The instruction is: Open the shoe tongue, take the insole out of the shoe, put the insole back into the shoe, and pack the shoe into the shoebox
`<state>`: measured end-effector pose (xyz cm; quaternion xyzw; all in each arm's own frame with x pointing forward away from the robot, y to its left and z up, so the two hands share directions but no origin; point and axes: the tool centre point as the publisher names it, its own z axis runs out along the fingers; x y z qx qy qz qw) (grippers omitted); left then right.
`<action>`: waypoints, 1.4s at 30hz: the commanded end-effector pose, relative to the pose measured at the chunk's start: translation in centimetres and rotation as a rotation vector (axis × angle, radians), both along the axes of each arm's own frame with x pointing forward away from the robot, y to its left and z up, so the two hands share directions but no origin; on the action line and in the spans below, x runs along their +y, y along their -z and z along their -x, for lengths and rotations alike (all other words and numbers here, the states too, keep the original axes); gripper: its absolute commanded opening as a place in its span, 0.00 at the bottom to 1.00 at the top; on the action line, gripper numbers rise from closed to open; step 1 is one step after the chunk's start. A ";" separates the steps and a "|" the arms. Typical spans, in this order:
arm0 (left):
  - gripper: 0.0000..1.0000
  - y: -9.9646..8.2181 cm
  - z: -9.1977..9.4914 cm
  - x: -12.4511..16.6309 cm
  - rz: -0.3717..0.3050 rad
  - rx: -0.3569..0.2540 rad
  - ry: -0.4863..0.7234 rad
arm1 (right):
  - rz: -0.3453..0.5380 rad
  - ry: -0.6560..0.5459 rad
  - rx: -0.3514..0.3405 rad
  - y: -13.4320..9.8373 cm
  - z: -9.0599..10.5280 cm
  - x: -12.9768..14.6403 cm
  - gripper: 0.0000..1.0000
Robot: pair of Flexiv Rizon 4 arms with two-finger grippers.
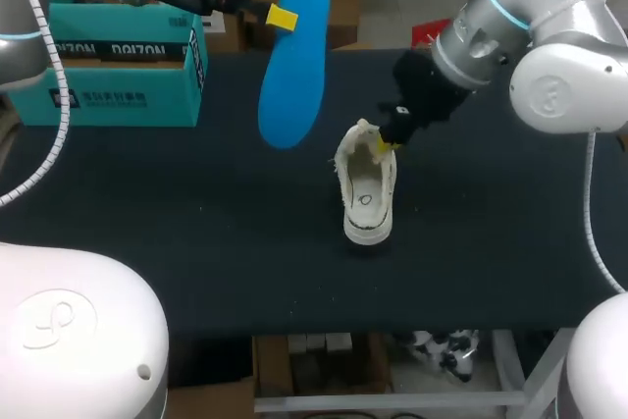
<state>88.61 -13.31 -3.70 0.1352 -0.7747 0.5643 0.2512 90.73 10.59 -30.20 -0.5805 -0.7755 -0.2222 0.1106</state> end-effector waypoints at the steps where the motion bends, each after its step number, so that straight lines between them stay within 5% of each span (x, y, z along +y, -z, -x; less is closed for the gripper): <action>1: 0.00 0.1 -0.3 0.2 0.005 0.008 0.001 | -0.059 0.057 -0.135 0.0 0.7 0.9 0.00; 29: 0.00 0.2 -0.4 0.3 0.004 0.017 -0.009 | -0.163 0.056 -0.121 3.9 -0.3 1.0 0.00; 30: 0.00 0.2 -0.4 0.3 0.004 0.017 -0.009 | -0.166 0.051 -0.118 3.9 -0.3 0.9 0.27; 31: 0.00 0.2 -0.4 0.3 0.004 0.017 -0.009 | -0.166 0.049 -0.113 3.8 -0.3 0.9 0.92; 32: 0.00 0.2 -0.4 0.3 0.004 0.017 -0.009 | -0.151 0.049 -0.114 3.5 -0.2 0.8 1.00; 42: 0.00 0.2 -0.4 0.3 0.004 0.017 -0.009 | -0.071 0.084 -0.116 -0.8 1.9 -1.1 1.00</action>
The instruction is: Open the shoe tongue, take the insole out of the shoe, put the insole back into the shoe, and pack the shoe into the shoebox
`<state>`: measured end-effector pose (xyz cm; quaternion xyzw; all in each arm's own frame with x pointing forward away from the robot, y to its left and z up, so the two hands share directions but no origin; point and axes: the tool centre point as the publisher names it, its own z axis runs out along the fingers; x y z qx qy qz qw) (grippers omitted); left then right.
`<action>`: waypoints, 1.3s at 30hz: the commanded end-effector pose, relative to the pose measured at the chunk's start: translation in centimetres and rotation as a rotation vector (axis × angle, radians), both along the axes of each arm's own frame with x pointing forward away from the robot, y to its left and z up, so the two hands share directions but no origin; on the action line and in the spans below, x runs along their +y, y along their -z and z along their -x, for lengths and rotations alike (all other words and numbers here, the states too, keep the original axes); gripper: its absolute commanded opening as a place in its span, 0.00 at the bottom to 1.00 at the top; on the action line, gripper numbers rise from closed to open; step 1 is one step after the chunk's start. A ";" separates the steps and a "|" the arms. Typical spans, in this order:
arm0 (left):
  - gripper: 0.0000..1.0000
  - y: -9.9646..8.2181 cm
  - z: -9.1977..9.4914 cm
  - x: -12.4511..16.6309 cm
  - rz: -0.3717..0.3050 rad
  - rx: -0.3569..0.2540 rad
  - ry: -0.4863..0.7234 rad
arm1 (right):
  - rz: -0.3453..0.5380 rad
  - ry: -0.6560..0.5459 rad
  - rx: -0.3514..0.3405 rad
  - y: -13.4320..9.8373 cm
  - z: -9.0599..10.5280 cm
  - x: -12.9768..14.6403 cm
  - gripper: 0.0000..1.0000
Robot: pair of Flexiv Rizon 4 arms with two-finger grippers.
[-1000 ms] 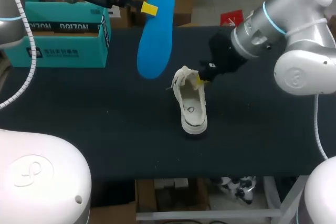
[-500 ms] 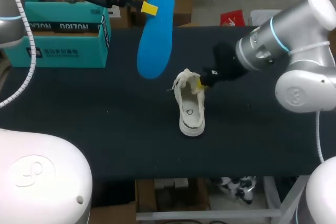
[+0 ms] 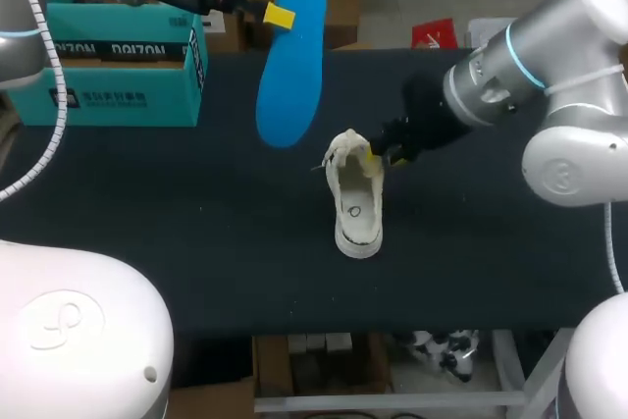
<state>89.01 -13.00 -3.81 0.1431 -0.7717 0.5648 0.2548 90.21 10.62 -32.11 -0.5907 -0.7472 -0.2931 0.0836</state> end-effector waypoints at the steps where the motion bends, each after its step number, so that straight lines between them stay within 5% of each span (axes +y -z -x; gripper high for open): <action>1: 0.00 0.1 0.0 0.0 0.003 0.001 0.000 | 0.003 0.012 -0.010 -3.0 1.6 -1.3 1.00; 3: 0.00 0.1 0.0 0.0 0.003 0.001 0.000 | -0.058 -0.018 -0.062 -3.6 2.0 -1.7 1.00; 23: 0.00 0.1 0.0 0.0 0.003 0.001 0.000 | -0.058 -0.018 -0.062 -3.6 2.0 -1.7 1.00; 29: 0.00 1.9 1.4 -0.9 0.035 -0.164 -0.075 | -0.131 0.045 0.119 -5.1 1.9 -1.9 1.00; 36: 0.00 3.0 2.3 -1.4 0.089 -0.252 -0.099 | -0.113 0.202 0.259 -5.9 3.1 -2.3 1.00; 39: 0.00 3.1 3.0 -1.7 0.102 -0.303 -0.087 | -0.211 0.322 0.404 -6.2 4.0 -2.7 1.00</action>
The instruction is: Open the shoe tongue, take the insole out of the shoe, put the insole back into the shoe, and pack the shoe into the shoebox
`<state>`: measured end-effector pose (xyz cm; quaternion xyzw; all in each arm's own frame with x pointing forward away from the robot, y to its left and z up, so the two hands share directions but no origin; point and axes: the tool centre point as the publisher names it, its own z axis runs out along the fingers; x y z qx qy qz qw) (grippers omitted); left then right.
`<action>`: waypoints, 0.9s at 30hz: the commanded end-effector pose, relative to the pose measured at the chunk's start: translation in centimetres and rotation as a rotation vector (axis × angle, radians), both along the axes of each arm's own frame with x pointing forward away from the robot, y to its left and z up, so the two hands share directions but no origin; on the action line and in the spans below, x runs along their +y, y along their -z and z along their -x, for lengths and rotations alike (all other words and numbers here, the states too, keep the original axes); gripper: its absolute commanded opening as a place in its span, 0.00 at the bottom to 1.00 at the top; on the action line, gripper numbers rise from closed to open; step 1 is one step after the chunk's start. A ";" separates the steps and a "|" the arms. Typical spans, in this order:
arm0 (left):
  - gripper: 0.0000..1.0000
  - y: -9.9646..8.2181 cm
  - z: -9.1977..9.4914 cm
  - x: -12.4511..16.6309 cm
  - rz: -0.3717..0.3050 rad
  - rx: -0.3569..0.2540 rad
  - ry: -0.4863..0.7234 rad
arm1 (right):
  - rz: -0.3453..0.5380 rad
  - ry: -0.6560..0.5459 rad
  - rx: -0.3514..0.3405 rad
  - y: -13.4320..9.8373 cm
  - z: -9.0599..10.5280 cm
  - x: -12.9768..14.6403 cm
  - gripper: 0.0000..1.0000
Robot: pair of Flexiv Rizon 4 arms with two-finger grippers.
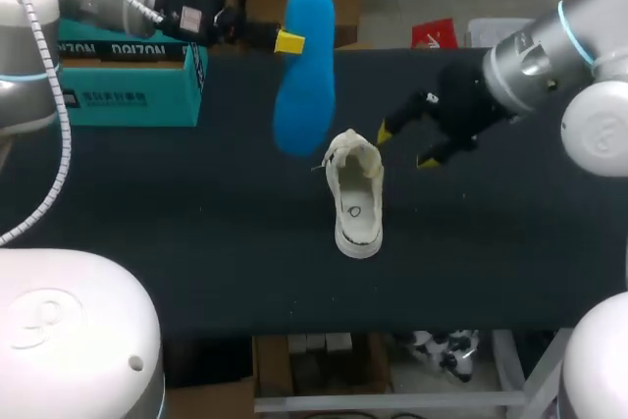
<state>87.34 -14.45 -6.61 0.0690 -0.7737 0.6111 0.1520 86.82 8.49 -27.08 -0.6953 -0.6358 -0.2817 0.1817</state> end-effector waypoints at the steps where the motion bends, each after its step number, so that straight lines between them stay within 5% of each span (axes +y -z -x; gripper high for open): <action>1: 0.00 0.3 1.6 -0.2 0.037 -0.063 -0.056 | -0.056 0.110 0.208 -1.2 1.0 -0.6 1.00; 10: 0.00 1.6 4.3 -1.4 0.060 -0.256 -0.024 | -0.056 0.110 0.208 -1.2 1.0 -0.6 1.00; 13: 0.00 2.2 5.0 -1.9 0.074 -0.279 0.004 | -0.056 0.110 0.208 -1.2 1.0 -0.6 1.00; 17: 0.00 3.2 5.6 -2.5 0.072 -0.359 -0.007 | -0.153 0.206 0.232 -1.2 1.4 0.2 1.00; 24: 0.00 3.9 6.0 -2.7 0.118 -0.451 0.032 | -0.282 0.405 0.447 -0.4 3.2 1.8 1.00; 27: 0.00 4.2 6.4 -2.9 0.127 -0.479 0.065 | -0.328 0.468 0.470 -0.5 3.7 2.6 1.00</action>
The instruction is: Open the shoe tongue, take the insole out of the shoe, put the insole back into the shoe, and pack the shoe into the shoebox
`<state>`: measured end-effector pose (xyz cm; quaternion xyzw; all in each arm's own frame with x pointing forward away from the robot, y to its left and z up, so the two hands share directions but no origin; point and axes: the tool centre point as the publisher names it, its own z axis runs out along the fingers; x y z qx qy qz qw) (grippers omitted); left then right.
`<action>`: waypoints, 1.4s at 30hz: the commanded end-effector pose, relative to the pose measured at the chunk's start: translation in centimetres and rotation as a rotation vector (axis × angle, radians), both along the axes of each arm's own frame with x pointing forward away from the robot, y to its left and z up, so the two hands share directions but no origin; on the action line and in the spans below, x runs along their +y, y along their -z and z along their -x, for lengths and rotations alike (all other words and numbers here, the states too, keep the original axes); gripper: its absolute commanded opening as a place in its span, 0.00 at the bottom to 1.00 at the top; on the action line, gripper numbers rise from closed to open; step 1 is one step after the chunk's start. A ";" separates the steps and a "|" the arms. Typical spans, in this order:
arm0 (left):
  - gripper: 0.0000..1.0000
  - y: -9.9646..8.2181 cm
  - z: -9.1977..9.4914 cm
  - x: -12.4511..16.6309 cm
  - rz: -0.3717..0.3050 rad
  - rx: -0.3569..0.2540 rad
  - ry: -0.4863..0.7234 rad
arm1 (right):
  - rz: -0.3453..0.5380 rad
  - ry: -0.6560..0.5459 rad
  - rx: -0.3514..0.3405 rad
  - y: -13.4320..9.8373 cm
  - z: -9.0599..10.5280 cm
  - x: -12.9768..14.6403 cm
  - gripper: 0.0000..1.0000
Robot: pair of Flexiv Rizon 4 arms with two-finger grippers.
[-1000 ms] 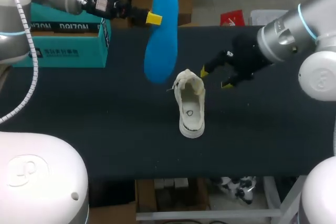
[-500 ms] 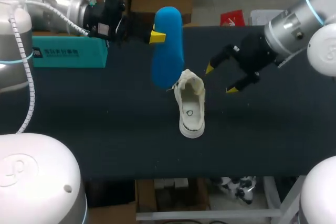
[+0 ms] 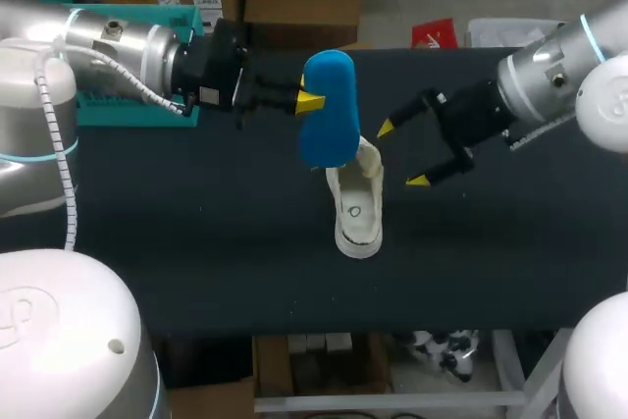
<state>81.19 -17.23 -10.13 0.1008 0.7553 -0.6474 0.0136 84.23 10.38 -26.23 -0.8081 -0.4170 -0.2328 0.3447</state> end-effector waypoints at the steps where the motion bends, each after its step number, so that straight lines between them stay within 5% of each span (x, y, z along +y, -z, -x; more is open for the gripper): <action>1: 0.00 0.8 0.4 -0.2 0.020 -0.026 0.022 | -0.089 0.145 0.069 0.3 1.3 1.0 1.00; 13: 0.00 3.9 2.4 -1.3 0.089 -0.145 0.051 | -0.239 0.236 0.208 -0.9 3.9 2.6 1.00; 23: 0.00 5.7 3.0 -2.2 0.143 -0.220 0.002 | -0.275 0.232 0.255 -0.6 3.6 2.8 1.00; 24: 0.00 5.7 3.0 -2.2 0.148 -0.228 -0.003 | -0.275 0.233 0.256 -0.5 3.5 2.8 0.98; 26: 0.00 5.7 3.0 -2.0 0.151 -0.230 -0.003 | -0.281 0.235 0.257 -0.4 3.3 2.8 0.80; 27: 0.00 5.7 3.0 -2.0 0.153 -0.233 -0.002 | -0.286 0.235 0.259 -0.3 3.2 2.8 0.62; 28: 0.00 5.7 2.9 -2.0 0.155 -0.238 -0.004 | -0.290 0.236 0.260 -0.2 3.1 2.8 0.59; 31: 0.00 5.7 2.9 -1.9 0.161 -0.249 -0.006 | -0.295 0.237 0.266 -0.2 2.8 2.8 0.56; 35: 0.00 5.8 2.8 -1.8 0.169 -0.270 -0.008 | -0.311 0.231 0.259 -0.3 2.4 3.0 0.72; 42: 0.00 6.4 2.8 -2.2 0.172 -0.284 -0.007 | -0.325 0.219 0.276 0.0 1.8 3.3 0.60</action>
